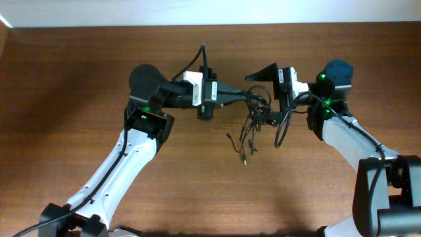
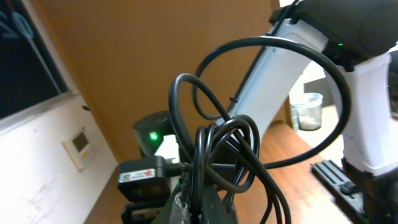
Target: Untangle cables
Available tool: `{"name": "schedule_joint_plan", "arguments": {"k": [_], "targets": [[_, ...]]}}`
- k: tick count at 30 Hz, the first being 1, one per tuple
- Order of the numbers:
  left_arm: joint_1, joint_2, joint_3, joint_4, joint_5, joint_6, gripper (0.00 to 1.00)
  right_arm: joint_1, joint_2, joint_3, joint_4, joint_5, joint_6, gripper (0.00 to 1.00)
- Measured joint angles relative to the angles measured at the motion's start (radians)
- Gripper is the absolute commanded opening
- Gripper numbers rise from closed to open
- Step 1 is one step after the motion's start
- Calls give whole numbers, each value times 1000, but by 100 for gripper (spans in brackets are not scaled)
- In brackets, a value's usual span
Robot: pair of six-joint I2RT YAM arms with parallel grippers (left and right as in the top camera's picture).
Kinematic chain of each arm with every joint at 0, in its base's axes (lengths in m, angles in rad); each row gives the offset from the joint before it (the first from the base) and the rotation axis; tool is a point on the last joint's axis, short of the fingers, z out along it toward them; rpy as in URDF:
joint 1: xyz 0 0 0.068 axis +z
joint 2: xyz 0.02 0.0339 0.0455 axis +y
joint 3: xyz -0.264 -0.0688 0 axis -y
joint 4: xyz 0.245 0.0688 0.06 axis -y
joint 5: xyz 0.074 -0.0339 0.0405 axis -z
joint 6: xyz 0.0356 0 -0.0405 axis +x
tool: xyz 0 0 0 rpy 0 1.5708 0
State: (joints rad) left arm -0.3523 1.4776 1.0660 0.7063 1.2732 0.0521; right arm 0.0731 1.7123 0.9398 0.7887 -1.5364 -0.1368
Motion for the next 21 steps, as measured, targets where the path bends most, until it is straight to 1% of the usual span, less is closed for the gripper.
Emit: {"name": "schedule_joint_plan", "arguments": {"k": [5, 9, 12, 13, 15, 16, 19, 21], "targets": [[0, 0, 0, 13, -60, -12, 0, 0, 0, 0, -15, 0, -1, 99], [0, 0, 0, -37, -90, -15, 0, 0, 0, 0, -15, 0, -2, 98], [-13, 0, 0, -87, -131, -16, 0, 0, 0, 0, -3, 0, -2, 94], [-26, 0, 0, -97, -144, -16, 0, 0, 0, 0, 5, 1, -2, 89], [-45, 0, 0, -106, -157, -16, 0, 0, 0, 0, 8, 0, -4, 76], [-60, 0, 0, -115, -162, -16, 0, 0, 0, 0, 8, 0, -3, 72], [-64, 0, 0, -139, -179, -16, 0, 0, 0, 0, 7, -3, -3, 62], [-61, 0, 0, -162, -212, -18, 0, 0, 0, 0, 7, -3, -5, 62]]}}
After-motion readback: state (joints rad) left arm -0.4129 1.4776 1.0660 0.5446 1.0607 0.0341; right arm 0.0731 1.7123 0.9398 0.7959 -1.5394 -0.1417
